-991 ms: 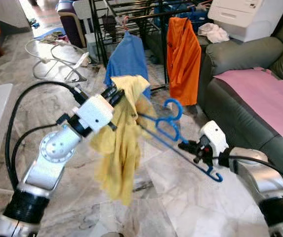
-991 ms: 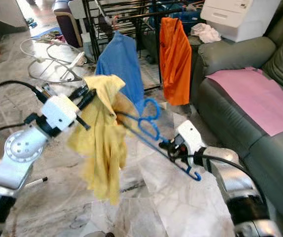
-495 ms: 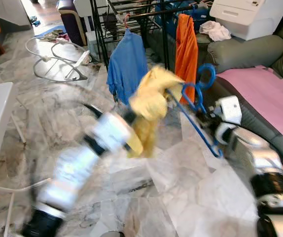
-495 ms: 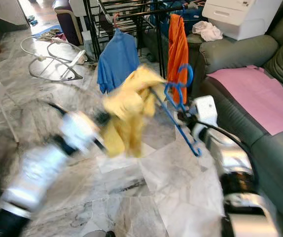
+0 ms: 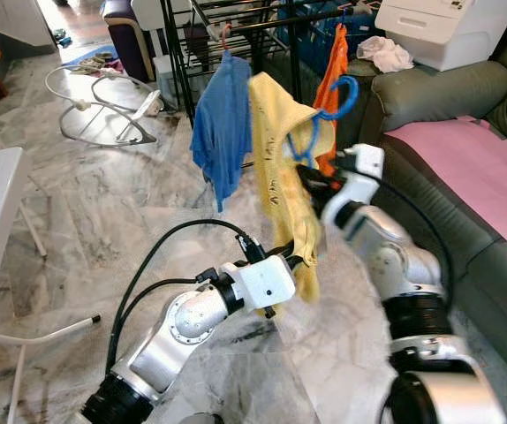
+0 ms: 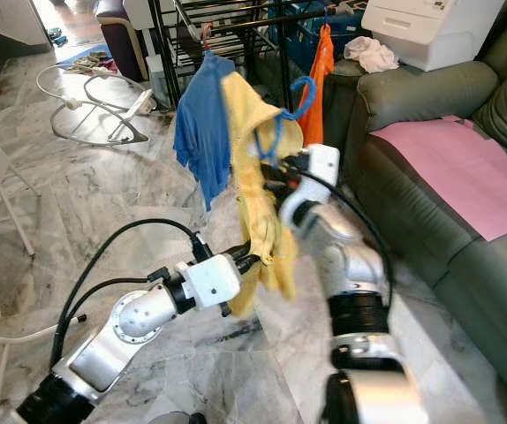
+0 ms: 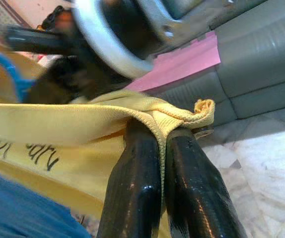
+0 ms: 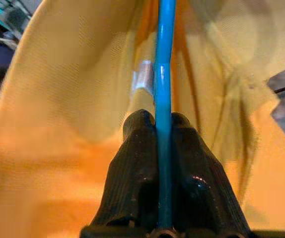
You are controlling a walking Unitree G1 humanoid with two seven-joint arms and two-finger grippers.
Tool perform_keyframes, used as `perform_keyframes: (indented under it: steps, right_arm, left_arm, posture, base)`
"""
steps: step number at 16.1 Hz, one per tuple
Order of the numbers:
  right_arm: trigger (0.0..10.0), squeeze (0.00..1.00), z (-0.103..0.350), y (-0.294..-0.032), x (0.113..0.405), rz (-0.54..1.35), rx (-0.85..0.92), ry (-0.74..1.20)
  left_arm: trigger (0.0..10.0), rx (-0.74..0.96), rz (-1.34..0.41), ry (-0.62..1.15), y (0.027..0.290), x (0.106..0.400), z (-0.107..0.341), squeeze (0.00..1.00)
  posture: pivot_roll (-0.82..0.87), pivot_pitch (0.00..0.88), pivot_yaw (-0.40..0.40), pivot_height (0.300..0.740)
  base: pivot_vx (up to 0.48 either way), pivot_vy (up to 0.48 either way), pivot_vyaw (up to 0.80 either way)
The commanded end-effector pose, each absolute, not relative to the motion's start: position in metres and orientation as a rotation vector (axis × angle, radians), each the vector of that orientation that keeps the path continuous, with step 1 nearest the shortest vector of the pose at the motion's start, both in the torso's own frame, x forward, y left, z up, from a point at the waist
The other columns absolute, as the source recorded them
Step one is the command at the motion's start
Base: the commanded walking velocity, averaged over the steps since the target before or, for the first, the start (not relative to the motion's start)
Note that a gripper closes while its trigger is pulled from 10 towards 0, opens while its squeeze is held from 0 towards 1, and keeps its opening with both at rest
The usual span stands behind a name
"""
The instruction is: Hang hanger
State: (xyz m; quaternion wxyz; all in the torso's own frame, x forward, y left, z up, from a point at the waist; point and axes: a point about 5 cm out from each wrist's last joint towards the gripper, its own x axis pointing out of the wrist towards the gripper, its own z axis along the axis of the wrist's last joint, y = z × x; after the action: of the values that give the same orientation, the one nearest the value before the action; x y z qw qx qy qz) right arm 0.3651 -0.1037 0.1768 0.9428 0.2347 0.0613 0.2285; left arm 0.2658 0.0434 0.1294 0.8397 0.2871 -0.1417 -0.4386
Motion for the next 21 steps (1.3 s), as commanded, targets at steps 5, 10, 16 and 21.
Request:
perform_keyframes:
  steps: [5,10,16,21]
  right_arm:
    - [10.0,0.0,0.127,-0.104,0.344,0.443,0.35,0.485]
    - [10.0,0.0,0.148,-0.136,0.355,0.228,0.356,0.333]
    - [10.0,0.0,0.213,-0.135,0.382,0.153,0.368,0.014]
    - [10.0,0.0,0.217,-0.103,0.38,0.301,0.201,-0.036]
  left_arm:
    - [10.0,0.65,-0.828,-0.343,0.045,0.275,0.137,0.0]
    - [10.0,0.623,-0.882,-0.331,0.042,0.267,0.132,0.0]
    - [10.0,0.599,-1.021,-0.262,0.031,0.253,0.116,0.0]
    - [10.0,0.56,-1.019,-0.239,0.031,0.255,0.117,0.0]
  posture:
    - [-0.05,0.036,0.02,0.74]
    - [-0.06,0.038,0.029,0.74]
    - [-0.05,0.032,0.029,0.74]
    - [-0.05,0.029,0.022,0.74]
  base:
    - [0.0,0.0,0.0]
    - [0.0,0.0,0.0]
    - [0.0,0.0,0.0]
    - [0.0,0.0,0.0]
